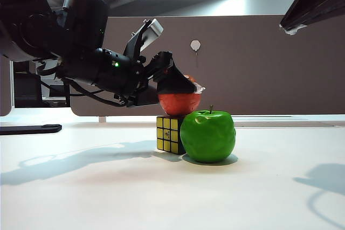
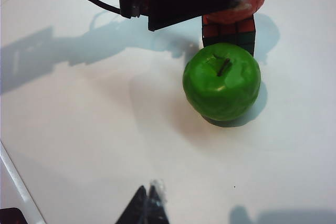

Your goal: Move all the fruits on the tabletop near the face of the Rubik's cube that has the color most similar to each fruit.

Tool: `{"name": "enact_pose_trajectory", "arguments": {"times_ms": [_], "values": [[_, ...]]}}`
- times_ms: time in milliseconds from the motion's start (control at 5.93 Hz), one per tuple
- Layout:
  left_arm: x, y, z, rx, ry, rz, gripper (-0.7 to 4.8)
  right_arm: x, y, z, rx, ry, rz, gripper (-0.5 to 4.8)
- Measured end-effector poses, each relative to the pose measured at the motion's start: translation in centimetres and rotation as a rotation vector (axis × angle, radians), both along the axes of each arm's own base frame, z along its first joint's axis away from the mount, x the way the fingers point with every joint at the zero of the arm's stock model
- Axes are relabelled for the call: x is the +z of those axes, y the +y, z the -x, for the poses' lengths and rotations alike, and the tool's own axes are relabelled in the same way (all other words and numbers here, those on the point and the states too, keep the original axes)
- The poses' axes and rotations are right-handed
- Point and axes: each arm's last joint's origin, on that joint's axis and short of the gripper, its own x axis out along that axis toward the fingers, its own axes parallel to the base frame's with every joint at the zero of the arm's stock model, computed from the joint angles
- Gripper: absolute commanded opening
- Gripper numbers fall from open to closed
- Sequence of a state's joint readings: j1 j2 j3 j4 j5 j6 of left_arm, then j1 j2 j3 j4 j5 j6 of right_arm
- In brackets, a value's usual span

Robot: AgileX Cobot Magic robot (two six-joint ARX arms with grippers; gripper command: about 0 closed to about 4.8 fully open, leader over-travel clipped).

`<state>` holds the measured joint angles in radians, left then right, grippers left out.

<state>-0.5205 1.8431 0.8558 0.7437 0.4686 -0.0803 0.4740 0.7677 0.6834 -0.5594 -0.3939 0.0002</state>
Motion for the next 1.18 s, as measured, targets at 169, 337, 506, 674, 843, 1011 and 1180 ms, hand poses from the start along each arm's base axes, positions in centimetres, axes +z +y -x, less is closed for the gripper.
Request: {"name": "enact_pose_trajectory", "arguments": {"times_ms": [169,337,506,674,843,1011,1180], "values": [[0.0,0.0,0.0,0.0,0.0,0.0,3.54,-0.01,0.0,-0.01,0.0,0.0,0.0,-0.01],[0.0,0.0,0.0,0.0,0.0,0.0,3.82,-0.01,0.0,-0.01,0.0,0.0,0.0,-0.01],[0.0,0.0,0.0,0.0,0.0,0.0,3.92,-0.01,0.0,0.0,0.0,0.001,0.0,-0.01],[0.0,0.0,0.0,0.0,0.0,0.0,4.07,-0.01,0.0,-0.01,0.0,0.0,0.0,-0.01],[0.0,0.0,0.0,0.0,0.0,0.0,4.09,-0.02,0.01,-0.02,0.0,0.001,0.001,-0.01],[0.0,0.0,0.0,0.0,0.0,0.0,4.79,-0.03,0.02,-0.03,0.0,0.002,0.001,-0.01],[0.0,0.0,0.0,0.0,0.0,0.0,4.79,-0.08,0.04,-0.08,0.0,0.005,0.003,-0.01]]}}
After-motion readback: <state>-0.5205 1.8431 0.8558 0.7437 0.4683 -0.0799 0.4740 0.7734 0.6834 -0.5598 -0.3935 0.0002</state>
